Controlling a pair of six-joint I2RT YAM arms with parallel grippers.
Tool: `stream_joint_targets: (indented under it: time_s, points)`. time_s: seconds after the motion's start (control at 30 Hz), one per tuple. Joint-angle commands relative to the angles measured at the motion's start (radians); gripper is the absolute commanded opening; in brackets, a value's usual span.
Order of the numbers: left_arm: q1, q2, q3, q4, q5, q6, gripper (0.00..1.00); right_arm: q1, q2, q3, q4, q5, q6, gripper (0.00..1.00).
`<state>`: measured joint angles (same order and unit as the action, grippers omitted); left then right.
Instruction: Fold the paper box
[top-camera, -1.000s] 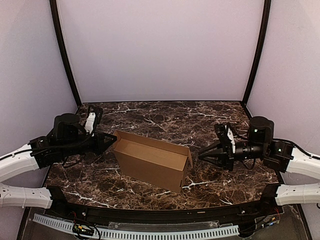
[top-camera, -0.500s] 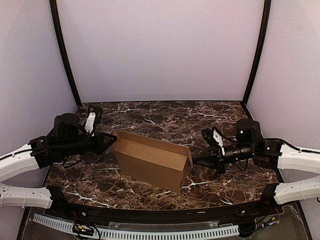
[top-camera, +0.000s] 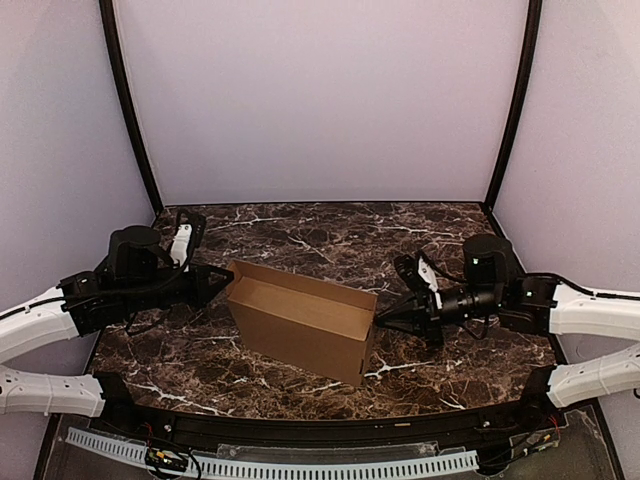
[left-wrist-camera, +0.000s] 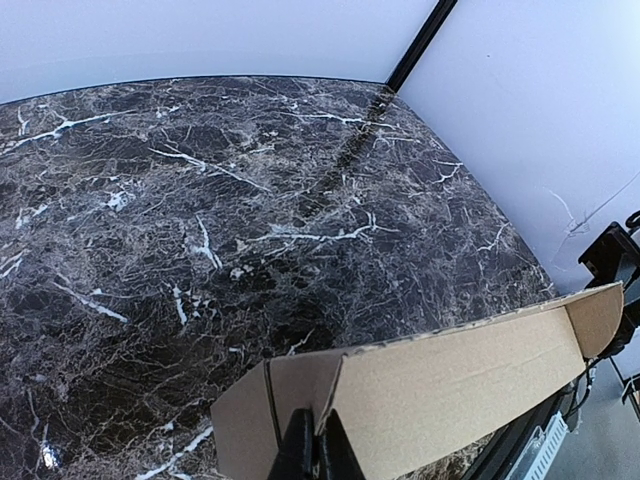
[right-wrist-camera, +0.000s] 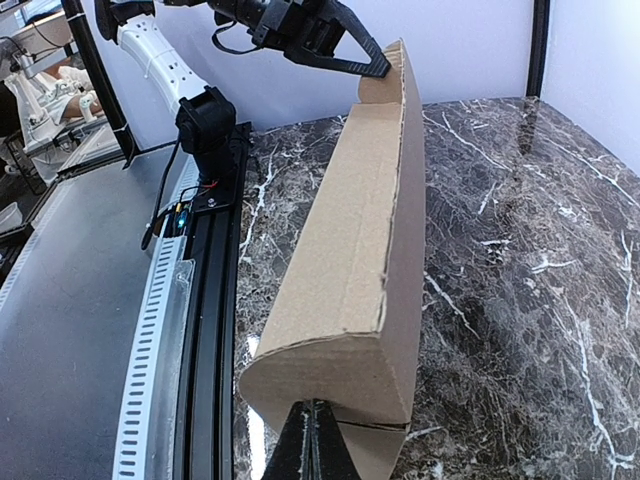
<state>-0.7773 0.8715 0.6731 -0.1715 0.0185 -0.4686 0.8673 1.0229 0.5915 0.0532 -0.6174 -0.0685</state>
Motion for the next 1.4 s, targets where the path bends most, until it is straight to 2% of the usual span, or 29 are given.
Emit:
stream_joint_targets:
  time_s: [0.0,0.67,1.37]
  points:
    - [-0.006,0.032,-0.026,-0.189,0.013,-0.019,0.01,0.017,0.014,0.037,0.047,-0.001,0.009,0.00]
    - [-0.008,0.029,-0.028,-0.191,0.015,-0.019,0.01,0.059,0.039,0.066,0.062,0.088,0.019,0.00]
    - [-0.008,0.024,-0.032,-0.192,0.009,-0.022,0.01,0.088,0.075,0.062,0.101,0.210,0.107,0.00]
